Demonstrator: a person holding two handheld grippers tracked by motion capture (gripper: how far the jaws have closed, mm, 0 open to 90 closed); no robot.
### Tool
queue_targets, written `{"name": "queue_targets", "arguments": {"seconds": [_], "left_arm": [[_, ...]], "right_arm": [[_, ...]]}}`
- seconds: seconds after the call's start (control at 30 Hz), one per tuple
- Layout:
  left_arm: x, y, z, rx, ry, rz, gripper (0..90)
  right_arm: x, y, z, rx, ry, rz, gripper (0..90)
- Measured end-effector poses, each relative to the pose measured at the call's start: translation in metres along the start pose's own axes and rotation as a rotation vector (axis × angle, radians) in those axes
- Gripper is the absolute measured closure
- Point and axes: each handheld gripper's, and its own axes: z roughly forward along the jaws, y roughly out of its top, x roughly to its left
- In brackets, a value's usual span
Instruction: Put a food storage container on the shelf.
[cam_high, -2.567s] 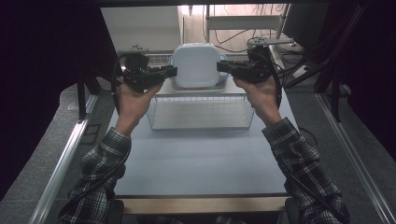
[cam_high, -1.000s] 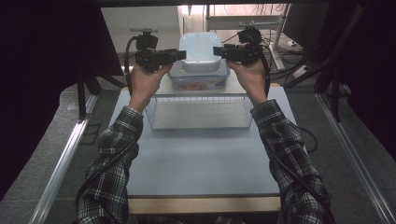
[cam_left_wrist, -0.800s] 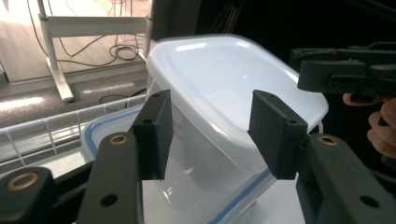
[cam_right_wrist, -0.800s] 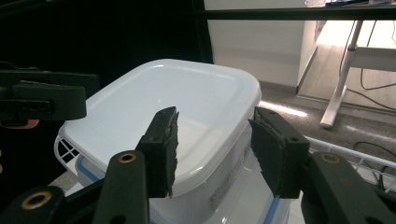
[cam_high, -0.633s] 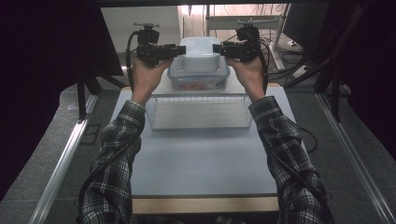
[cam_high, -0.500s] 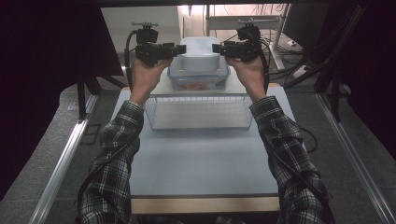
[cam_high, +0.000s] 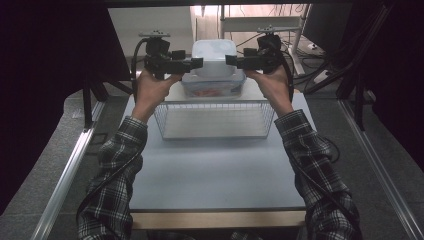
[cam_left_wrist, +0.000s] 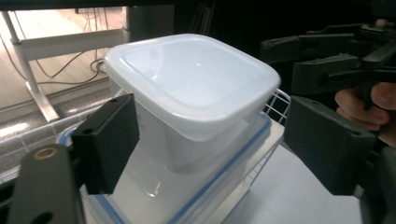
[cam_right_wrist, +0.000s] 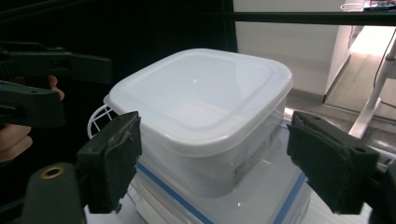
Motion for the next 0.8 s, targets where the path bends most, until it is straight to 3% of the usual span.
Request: {"name": "queue_targets", "arguments": {"seconds": [0.3, 0.53, 0.8], "left_arm": [[-0.013, -0.021, -0.012, 0.005, -0.008, 0.052, 7.6], [-0.021, -0.04, -0.014, 0.046, 0.016, 0.104, 5.4], [-0.023, -0.058, -0.016, 0.056, 0.016, 0.12, 4.2]], "right_arm": [[0.005, -0.02, -0.013, -0.001, 0.038, -0.033, 10.7], [0.007, -0.037, -0.019, 0.008, 0.054, -0.041, 9.0], [0.011, -0.051, -0.025, 0.025, 0.063, -0.056, 8.3]]}}
